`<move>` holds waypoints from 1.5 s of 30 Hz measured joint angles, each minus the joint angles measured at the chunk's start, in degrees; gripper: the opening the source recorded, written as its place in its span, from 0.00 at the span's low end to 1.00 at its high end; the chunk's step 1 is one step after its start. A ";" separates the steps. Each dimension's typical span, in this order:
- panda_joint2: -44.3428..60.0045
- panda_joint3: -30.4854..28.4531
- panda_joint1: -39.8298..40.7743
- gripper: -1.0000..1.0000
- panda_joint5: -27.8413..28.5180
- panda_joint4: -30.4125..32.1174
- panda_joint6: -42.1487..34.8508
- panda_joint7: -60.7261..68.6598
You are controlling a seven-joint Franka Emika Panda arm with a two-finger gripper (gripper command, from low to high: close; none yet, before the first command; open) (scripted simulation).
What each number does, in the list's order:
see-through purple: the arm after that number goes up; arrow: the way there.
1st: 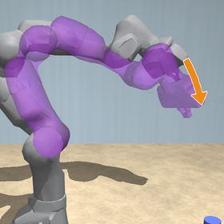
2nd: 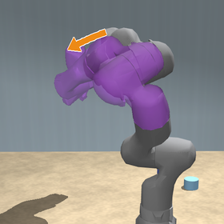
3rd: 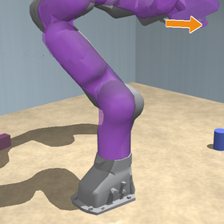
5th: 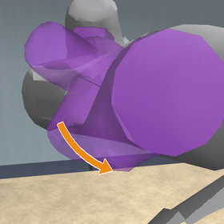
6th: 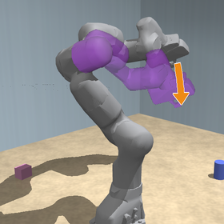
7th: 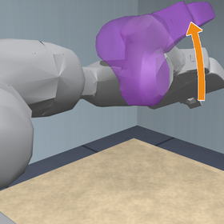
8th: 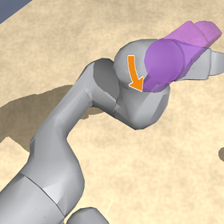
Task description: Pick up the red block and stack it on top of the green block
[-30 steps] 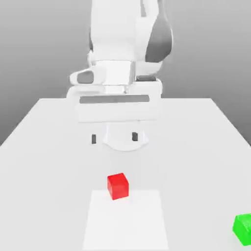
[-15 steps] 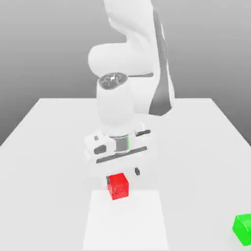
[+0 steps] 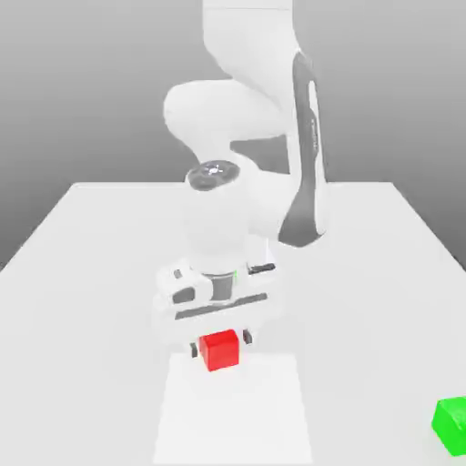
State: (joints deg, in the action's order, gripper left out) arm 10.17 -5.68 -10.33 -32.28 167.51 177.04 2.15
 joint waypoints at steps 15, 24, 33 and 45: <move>-5.64 -1.44 0.34 0.00 4.14 -0.03 -7.30 -2.54; -12.60 -2.58 3.01 0.00 18.15 1.86 -11.81 -12.83; -18.21 1.47 9.28 0.00 35.08 2.20 -15.45 -24.74; -4.54 10.27 -3.89 0.00 38.68 -22.03 -26.07 -22.09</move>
State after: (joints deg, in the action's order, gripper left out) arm 5.63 4.59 -14.22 6.40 145.48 150.97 -19.94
